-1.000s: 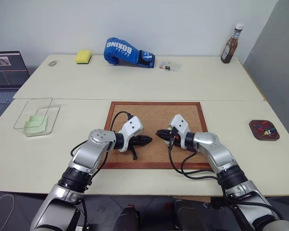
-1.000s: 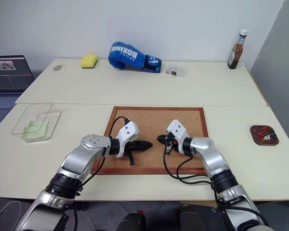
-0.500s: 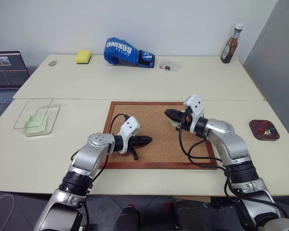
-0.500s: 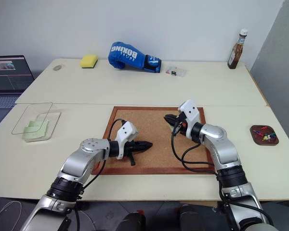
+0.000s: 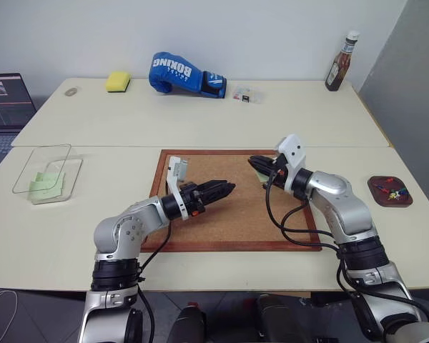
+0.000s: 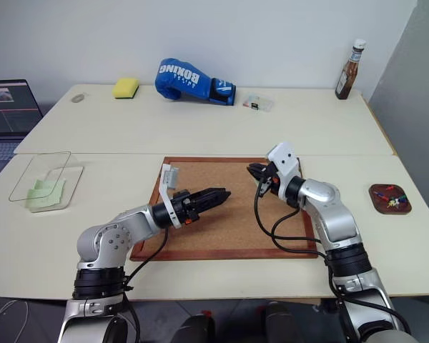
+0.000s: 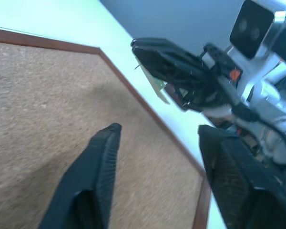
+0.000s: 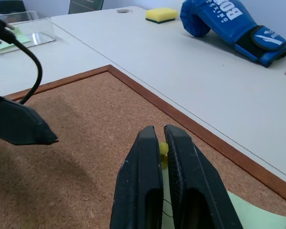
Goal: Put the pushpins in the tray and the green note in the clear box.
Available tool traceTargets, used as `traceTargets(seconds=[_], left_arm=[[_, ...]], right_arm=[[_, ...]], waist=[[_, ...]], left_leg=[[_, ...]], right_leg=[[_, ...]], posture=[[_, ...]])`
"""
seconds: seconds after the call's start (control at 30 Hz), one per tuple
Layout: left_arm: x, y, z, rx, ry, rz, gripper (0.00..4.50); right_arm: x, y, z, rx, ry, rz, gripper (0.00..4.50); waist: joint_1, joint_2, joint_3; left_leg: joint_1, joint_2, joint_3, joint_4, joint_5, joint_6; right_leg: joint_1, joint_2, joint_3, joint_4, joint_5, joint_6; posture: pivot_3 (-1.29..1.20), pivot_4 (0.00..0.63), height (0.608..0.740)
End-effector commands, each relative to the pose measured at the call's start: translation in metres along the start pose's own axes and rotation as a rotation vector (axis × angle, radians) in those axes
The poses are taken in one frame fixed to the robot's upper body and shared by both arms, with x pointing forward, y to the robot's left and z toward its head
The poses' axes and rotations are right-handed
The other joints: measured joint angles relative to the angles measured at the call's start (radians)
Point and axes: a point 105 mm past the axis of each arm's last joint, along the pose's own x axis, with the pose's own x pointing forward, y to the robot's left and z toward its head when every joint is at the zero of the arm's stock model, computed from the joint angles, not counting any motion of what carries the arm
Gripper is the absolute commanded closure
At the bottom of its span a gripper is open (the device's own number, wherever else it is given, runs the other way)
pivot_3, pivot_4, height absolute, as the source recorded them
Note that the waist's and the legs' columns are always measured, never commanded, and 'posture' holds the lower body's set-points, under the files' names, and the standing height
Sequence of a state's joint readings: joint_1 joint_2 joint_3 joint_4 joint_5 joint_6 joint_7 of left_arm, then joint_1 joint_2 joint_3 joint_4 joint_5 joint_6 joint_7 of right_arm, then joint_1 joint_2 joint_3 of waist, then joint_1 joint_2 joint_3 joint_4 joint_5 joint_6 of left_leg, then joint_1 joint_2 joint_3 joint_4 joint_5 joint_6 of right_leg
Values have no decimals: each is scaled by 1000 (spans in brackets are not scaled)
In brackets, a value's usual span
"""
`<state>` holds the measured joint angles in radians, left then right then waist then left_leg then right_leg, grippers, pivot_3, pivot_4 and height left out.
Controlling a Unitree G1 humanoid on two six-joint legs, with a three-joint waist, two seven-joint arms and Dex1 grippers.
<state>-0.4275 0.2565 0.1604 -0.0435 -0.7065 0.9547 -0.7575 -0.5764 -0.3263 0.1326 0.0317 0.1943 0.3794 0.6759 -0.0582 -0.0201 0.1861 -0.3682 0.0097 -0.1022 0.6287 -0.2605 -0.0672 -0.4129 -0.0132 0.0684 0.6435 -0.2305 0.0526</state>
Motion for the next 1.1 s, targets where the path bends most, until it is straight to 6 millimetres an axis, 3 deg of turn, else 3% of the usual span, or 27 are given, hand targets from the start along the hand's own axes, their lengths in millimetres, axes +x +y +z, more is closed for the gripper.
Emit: traceTargets(seconds=[0.03,0.37,0.8,1.1], left_arm=[[9,-7,4,-21,-37,-27,668],[29,-16,2,-64,-66,-70,668],[43,-10,0,-83,-81,-62,668],[44,-9,-5,-77,-63,-59,2247]], right_arm=[[2,9,19,-65,-60,30,4500],[7,27,29,-66,-90,72,4500],[10,40,35,-48,-109,91,4500],[9,45,39,-39,-121,100,4500]], waist=[[0,0,0],[1,0,0],[1,0,0],[1,0,0]], left_leg=[[0,0,0,0,0,0],[0,0,0,0,0,0],[0,0,0,0,0,-1],[0,0,0,0,0,-1]], right_leg=[[0,0,0,0,0,0],[0,0,0,0,0,0],[0,0,0,0,0,0],[0,0,0,0,0,0]], posture=[[0,150,740],[0,150,740],[0,150,740],[0,150,740]])
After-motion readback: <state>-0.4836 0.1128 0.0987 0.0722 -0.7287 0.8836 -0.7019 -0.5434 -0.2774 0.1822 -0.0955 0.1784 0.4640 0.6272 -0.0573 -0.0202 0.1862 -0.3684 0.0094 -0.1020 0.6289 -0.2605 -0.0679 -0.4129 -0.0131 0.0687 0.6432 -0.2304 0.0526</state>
